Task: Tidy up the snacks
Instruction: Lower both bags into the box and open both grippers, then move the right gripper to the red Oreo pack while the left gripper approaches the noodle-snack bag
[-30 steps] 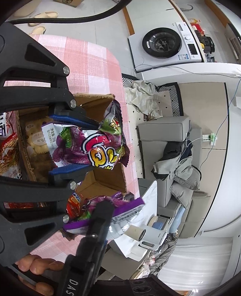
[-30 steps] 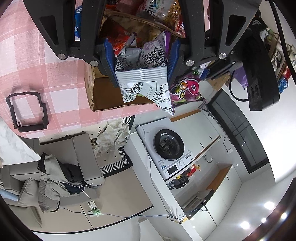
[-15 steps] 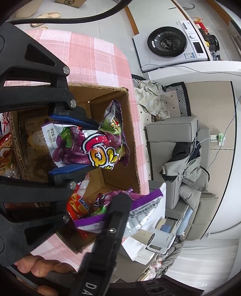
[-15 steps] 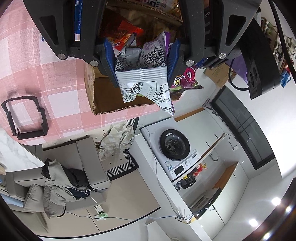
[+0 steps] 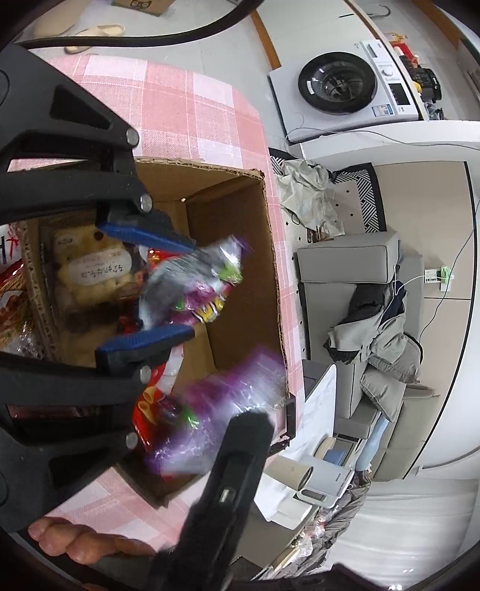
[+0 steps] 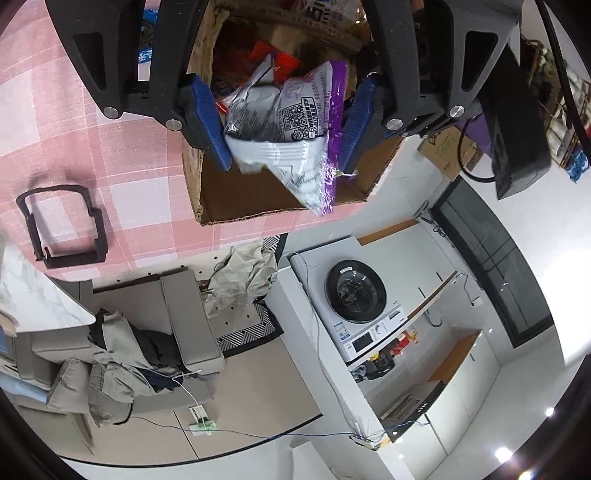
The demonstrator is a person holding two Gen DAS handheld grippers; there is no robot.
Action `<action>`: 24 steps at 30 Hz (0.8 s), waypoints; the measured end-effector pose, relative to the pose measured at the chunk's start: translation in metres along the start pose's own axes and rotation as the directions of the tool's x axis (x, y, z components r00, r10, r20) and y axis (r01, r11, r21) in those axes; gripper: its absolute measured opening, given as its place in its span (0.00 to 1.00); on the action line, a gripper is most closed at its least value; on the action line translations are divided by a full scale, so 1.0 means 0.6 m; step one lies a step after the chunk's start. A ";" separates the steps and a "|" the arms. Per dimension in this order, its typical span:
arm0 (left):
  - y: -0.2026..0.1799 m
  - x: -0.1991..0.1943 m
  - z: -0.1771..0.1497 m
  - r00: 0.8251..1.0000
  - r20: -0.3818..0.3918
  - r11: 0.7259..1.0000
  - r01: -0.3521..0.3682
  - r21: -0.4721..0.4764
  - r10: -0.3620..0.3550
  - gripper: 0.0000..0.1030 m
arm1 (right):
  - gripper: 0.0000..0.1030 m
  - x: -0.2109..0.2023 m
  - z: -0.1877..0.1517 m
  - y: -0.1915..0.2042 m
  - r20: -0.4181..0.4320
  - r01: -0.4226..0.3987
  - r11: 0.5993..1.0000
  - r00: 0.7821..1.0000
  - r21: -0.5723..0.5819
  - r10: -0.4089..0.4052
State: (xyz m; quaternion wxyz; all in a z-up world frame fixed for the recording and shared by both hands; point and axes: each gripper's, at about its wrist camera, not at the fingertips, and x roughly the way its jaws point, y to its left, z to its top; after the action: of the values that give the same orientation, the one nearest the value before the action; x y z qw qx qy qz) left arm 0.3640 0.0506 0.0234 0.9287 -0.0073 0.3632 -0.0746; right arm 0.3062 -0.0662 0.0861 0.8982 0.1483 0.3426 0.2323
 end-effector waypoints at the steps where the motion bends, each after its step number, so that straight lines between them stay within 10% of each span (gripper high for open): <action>1: 0.000 -0.006 -0.002 1.000 0.000 1.000 0.002 -0.003 -0.002 0.54 | 0.72 -0.009 -0.001 0.003 0.003 -0.012 1.000 1.000 -0.018 0.012; 3: -0.003 -0.017 -0.001 1.000 0.018 1.000 0.005 -0.009 -0.004 0.70 | 0.88 -0.029 -0.003 0.009 0.013 -0.025 0.998 1.000 -0.055 0.025; 11: -0.023 -0.097 -0.032 0.997 0.078 1.000 -0.021 0.013 0.020 1.00 | 0.99 -0.091 -0.002 0.009 0.015 -0.008 0.998 1.000 -0.068 0.009; 24: -0.006 -0.219 -0.116 0.990 0.124 0.997 -0.070 -0.014 0.071 0.99 | 1.00 -0.149 -0.060 -0.010 -0.012 0.075 0.993 0.997 -0.094 -0.077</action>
State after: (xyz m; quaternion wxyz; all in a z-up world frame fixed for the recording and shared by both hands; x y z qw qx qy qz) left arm 0.2212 0.0686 0.0607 0.9515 -0.0036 0.3051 -0.0394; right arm 0.2250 -0.1138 0.1061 0.9097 0.0911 0.3435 0.2148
